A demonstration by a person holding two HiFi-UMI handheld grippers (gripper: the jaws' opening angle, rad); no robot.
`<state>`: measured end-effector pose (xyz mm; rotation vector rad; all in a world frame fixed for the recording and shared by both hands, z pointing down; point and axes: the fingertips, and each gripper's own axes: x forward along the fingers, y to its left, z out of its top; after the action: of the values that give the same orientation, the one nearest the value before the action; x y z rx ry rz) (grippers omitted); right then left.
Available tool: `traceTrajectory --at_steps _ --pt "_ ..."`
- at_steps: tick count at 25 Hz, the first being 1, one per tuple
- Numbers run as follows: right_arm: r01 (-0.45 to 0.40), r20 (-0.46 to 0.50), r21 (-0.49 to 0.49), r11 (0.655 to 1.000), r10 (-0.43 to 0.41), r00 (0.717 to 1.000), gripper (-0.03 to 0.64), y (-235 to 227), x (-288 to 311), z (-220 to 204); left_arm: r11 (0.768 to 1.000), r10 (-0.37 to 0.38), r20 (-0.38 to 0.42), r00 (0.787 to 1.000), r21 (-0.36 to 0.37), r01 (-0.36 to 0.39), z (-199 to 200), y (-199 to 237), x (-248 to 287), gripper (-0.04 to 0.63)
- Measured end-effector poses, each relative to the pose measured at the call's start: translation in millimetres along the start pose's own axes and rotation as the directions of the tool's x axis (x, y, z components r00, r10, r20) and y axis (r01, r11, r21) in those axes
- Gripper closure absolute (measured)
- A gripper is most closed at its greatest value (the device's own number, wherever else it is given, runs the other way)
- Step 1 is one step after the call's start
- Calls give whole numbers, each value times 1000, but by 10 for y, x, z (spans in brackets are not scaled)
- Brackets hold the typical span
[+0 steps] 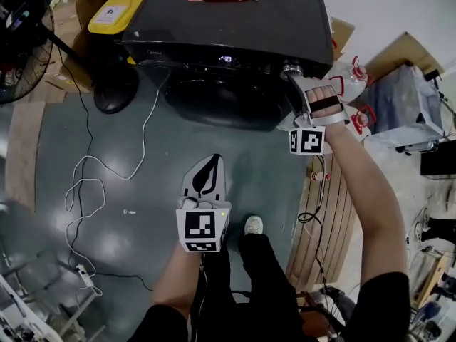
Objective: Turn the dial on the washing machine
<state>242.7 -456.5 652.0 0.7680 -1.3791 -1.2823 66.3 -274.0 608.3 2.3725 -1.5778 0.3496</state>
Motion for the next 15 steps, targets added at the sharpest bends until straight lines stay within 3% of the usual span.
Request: traceTrajectory --at_steps 3,9,10,15 --pt "22 -33 -35 999 -23 999 310 -57 81 -41 1000 6 -11 1000 -2 -6 -36 2 -23 583" --pt "-28 -101 -71 997 20 995 311 -11 203 -191 1000 9 -12 1000 10 -9 -1 -9 -55 583" --pt "-35 -101 -82 996 27 995 339 15 216 -202 1000 11 -11 1000 10 -10 12 -6 -54 583" --pt "-22 -83 -75 997 15 996 344 35 210 -206 1000 12 -9 1000 11 -12 65 -26 -42 583"
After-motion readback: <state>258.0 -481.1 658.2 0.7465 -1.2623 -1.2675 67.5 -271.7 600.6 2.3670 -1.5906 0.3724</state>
